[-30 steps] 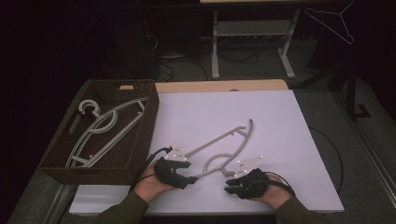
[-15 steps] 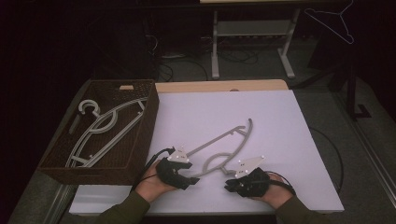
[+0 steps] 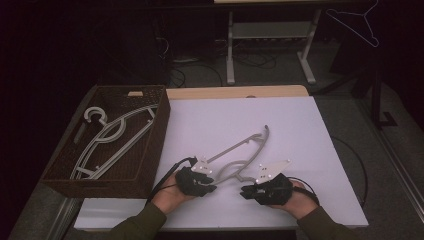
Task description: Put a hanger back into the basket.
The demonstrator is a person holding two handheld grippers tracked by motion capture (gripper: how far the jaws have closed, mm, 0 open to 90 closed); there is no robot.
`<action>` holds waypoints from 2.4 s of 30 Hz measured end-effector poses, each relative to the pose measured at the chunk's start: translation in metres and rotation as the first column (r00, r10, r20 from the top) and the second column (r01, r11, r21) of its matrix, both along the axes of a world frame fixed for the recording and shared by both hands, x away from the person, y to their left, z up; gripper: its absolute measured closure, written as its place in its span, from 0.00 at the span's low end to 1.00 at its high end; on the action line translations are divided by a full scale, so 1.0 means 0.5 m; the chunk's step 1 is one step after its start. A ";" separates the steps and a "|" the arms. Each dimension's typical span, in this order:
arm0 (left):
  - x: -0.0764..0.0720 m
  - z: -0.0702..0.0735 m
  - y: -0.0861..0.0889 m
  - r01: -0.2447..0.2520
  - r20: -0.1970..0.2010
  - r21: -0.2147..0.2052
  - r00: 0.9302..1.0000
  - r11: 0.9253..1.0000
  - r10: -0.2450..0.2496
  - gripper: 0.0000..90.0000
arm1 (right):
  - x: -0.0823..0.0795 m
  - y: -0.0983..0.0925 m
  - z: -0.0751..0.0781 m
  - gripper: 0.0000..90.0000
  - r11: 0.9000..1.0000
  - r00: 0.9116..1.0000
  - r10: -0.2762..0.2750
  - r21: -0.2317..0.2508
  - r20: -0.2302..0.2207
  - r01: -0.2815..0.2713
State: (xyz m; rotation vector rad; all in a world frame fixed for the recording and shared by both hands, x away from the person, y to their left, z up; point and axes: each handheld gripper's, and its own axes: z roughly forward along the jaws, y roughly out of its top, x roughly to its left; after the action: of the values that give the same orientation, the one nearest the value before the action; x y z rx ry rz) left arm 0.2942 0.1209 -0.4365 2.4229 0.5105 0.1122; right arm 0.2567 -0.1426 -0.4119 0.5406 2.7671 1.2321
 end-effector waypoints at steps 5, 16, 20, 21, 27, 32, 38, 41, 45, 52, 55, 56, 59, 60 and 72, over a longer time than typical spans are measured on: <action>-0.001 0.005 -0.001 0.009 0.013 -0.005 1.000 1.000 -0.009 0.88 | 0.000 0.002 0.012 0.87 1.000 1.000 0.002 0.005 0.012 -0.002; -0.004 0.020 0.002 -0.008 0.039 -0.031 0.999 1.000 0.009 0.90 | 0.005 -0.017 0.062 0.50 0.985 0.992 -0.085 0.158 0.093 0.069; -0.002 0.032 0.008 -0.011 0.047 -0.051 0.999 0.999 0.014 0.90 | 0.008 -0.045 0.084 0.33 0.965 0.979 -0.165 0.226 0.123 0.135; -0.002 0.034 0.009 -0.020 0.048 -0.064 0.999 0.998 0.023 0.90 | 0.009 -0.052 0.087 0.31 0.960 0.975 -0.183 0.237 0.126 0.149; 0.003 0.052 0.021 -0.024 0.071 -0.081 0.997 0.996 0.030 0.90 | 0.005 -0.081 0.092 0.26 0.942 0.960 -0.248 0.264 0.129 0.208; 0.004 0.066 0.032 -0.059 0.068 -0.126 0.995 0.990 0.068 0.90 | 0.005 -0.102 0.087 0.25 0.934 0.953 -0.275 0.269 0.126 0.234; 0.006 0.075 0.043 -0.074 0.044 -0.172 0.996 0.982 0.083 0.90 | 0.024 -0.117 0.067 0.26 0.930 0.942 -0.316 0.234 0.115 0.284; 0.004 0.076 0.043 -0.072 0.037 -0.184 0.996 0.980 0.080 0.90 | 0.040 -0.101 0.061 0.28 0.937 0.941 -0.311 0.210 0.136 0.279; 0.003 0.074 0.041 -0.069 0.030 -0.185 0.997 0.980 0.076 0.90 | 0.056 -0.063 0.067 0.36 0.950 0.948 -0.270 0.208 0.167 0.234; 0.002 0.069 0.041 -0.070 0.022 -0.198 0.997 0.978 0.076 0.90 | 0.080 -0.015 0.066 0.58 0.960 0.948 -0.234 0.206 0.214 0.190; 0.003 0.069 0.043 -0.076 0.019 -0.205 0.997 0.976 0.081 0.90 | 0.083 -0.009 0.066 0.67 0.962 0.949 -0.220 0.209 0.226 0.173; 0.003 0.068 0.043 -0.078 0.014 -0.206 0.996 0.975 0.083 0.90 | 0.083 -0.007 0.067 0.70 0.962 0.947 -0.224 0.210 0.231 0.176; 0.002 0.067 0.044 -0.077 0.013 -0.206 0.997 0.976 0.081 0.90 | 0.086 -0.007 0.070 0.76 0.961 0.942 -0.226 0.216 0.248 0.174; 0.001 0.068 0.044 -0.074 0.017 -0.203 0.997 0.976 0.079 0.90 | 0.088 -0.007 0.072 0.77 0.961 0.940 -0.226 0.219 0.256 0.171; 0.002 0.084 0.055 -0.086 0.041 -0.213 0.994 0.973 0.097 0.79 | 0.101 0.009 0.112 0.83 0.961 0.950 -0.182 0.249 0.252 0.118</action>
State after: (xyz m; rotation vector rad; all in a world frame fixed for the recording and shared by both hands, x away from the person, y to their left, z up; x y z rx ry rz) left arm 0.2950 0.1484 -0.3947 2.1847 0.5805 0.1511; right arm 0.3072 -0.1382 -0.3559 0.5400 2.3271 1.4775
